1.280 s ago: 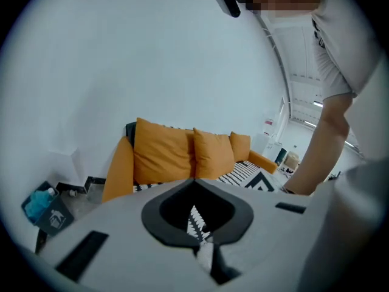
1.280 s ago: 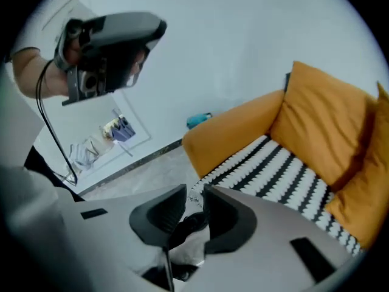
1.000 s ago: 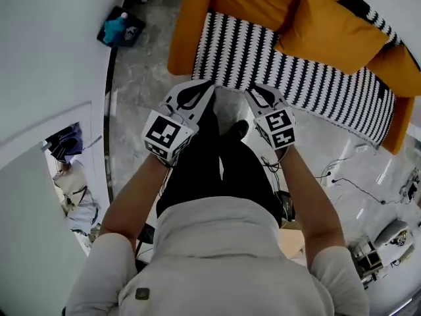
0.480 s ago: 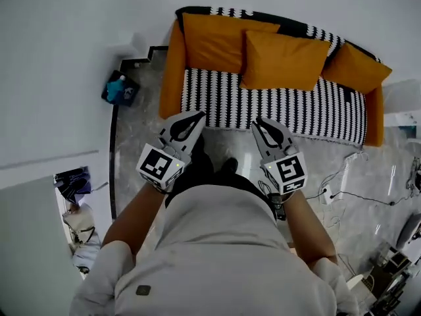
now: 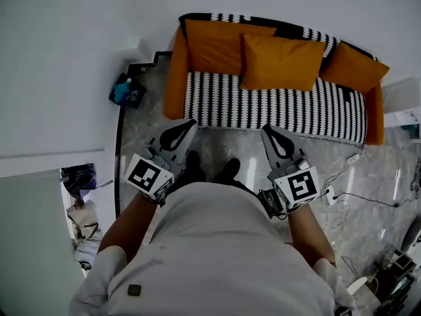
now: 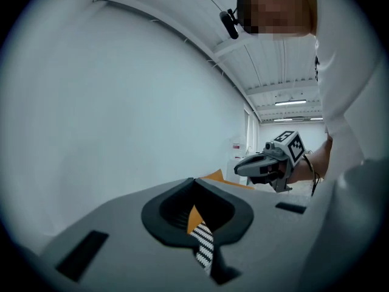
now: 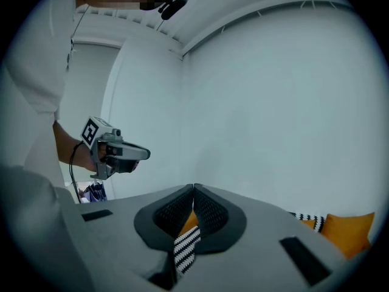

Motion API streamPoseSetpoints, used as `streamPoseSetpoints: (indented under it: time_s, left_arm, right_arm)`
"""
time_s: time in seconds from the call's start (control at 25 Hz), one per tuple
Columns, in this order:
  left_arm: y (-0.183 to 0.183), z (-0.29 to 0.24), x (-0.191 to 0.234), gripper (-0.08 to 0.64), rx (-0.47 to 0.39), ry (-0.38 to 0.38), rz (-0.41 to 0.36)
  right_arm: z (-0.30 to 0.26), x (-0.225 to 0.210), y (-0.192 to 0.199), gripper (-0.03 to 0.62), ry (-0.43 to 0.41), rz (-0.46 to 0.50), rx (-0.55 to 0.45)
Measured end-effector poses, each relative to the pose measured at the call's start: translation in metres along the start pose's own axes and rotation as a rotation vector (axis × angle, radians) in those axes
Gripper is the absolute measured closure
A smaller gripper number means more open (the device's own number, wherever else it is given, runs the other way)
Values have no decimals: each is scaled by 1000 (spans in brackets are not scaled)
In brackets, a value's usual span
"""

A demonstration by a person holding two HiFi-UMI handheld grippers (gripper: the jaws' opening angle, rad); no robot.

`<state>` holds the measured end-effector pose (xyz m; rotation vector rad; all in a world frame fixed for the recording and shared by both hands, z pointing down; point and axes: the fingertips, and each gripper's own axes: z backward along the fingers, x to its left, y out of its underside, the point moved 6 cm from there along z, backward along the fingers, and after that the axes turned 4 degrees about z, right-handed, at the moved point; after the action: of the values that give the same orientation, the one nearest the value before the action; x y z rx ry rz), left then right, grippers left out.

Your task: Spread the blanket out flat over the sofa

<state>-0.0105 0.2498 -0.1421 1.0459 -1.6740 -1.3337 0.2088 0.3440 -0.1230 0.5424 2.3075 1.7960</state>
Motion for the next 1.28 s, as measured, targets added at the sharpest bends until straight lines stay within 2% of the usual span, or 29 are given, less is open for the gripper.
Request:
streamPoseSetpoints:
  time_s: [0.2, 0.32, 0.44, 0.52, 0.68, 1.0, 1.28]
  left_arm:
    - [-21, 21, -8, 551, -20, 63, -47]
    - [-24, 42, -7, 551, 31, 77, -45]
    - [-22, 67, -1, 551, 35, 102, -54]
    - [-16, 90, 3, 551, 25, 117, -54]
    - [-11, 143, 11, 551, -53, 149, -55]
    - [11, 268, 34, 551, -86, 147, -55]
    - [20, 323, 40, 551, -109, 157, -41]
  right_arm:
    - [16, 22, -10, 565, 22, 22, -19]
    - [23, 39, -22, 565, 66, 46, -81]
    - [29, 64, -34, 565, 106, 51, -100]
    - [34, 87, -38, 565, 129, 55, -101]
    - [43, 143, -47, 565, 174, 69, -109]
    - [43, 272, -57, 565, 220, 81, -125]
    - [46, 331, -67, 565, 247, 89, -126]
